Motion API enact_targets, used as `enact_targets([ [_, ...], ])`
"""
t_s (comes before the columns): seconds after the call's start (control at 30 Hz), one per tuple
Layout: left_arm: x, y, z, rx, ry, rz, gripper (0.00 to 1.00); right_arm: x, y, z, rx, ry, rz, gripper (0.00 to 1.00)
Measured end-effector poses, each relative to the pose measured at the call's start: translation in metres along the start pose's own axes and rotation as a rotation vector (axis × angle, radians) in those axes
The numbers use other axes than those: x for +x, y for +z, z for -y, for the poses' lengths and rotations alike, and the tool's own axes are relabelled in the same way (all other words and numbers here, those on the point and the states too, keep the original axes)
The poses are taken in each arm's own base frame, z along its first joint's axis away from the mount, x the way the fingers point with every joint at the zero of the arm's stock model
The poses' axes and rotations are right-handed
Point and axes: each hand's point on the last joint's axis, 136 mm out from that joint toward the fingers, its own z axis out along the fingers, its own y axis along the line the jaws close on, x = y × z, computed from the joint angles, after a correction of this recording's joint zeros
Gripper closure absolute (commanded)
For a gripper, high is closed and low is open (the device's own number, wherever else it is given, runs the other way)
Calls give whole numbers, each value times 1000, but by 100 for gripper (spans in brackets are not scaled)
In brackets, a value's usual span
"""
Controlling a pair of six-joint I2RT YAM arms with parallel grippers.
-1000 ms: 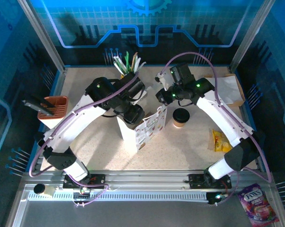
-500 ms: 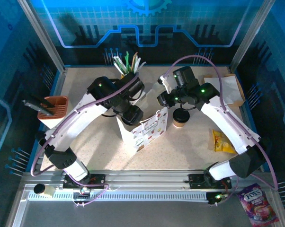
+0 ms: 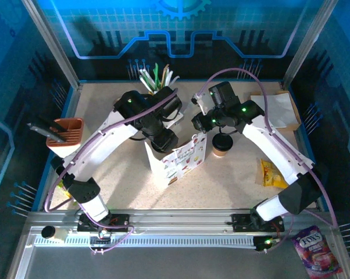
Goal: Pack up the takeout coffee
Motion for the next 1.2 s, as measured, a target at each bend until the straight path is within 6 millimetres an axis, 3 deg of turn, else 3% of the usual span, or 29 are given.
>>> enact_targets([
  [0.57,0,-14,0,5,35,17,43,0,0,1,3,-1,0,83],
  [1.2,0,9,8,23,85,-64,44,-1,1,1,3,-8,1,83],
])
